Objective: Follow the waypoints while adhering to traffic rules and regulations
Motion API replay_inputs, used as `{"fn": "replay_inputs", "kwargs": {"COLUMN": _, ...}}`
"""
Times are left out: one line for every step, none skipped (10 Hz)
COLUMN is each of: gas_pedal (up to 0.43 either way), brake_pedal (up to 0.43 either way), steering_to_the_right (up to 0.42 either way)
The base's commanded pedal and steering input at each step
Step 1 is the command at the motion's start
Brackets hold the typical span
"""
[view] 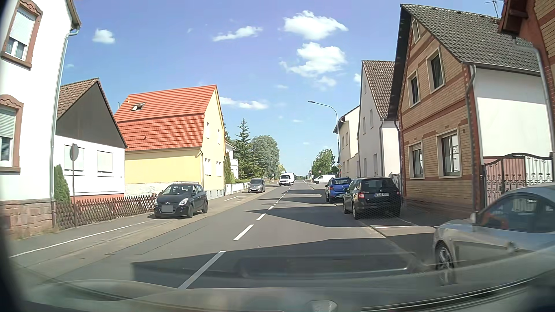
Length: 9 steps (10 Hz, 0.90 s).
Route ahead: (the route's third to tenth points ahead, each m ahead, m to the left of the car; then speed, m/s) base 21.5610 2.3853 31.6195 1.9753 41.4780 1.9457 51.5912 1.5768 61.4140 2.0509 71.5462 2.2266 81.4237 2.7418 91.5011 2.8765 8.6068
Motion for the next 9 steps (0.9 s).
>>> {"fn": "replay_inputs", "kwargs": {"gas_pedal": 0.378, "brake_pedal": 0.030, "steering_to_the_right": 0.003}}
{"fn": "replay_inputs", "kwargs": {"gas_pedal": 0.378, "brake_pedal": 0.030, "steering_to_the_right": 0.004}}
{"fn": "replay_inputs", "kwargs": {"gas_pedal": 0.378, "brake_pedal": 0.030, "steering_to_the_right": 0.003}}
{"fn": "replay_inputs", "kwargs": {"gas_pedal": 0.378, "brake_pedal": 0.030, "steering_to_the_right": 0.003}}
{"fn": "replay_inputs", "kwargs": {"gas_pedal": 0.378, "brake_pedal": 0.030, "steering_to_the_right": 0.003}}
{"fn": "replay_inputs", "kwargs": {"gas_pedal": 0.370, "brake_pedal": 0.037, "steering_to_the_right": 0.001}}
{"fn": "replay_inputs", "kwargs": {"gas_pedal": 0.370, "brake_pedal": 0.030, "steering_to_the_right": 0.000}}
{"fn": "replay_inputs", "kwargs": {"gas_pedal": 0.358, "brake_pedal": 0.030, "steering_to_the_right": 0.002}}
{"fn": "replay_inputs", "kwargs": {"gas_pedal": 0.339, "brake_pedal": 0.030, "steering_to_the_right": 0.002}}
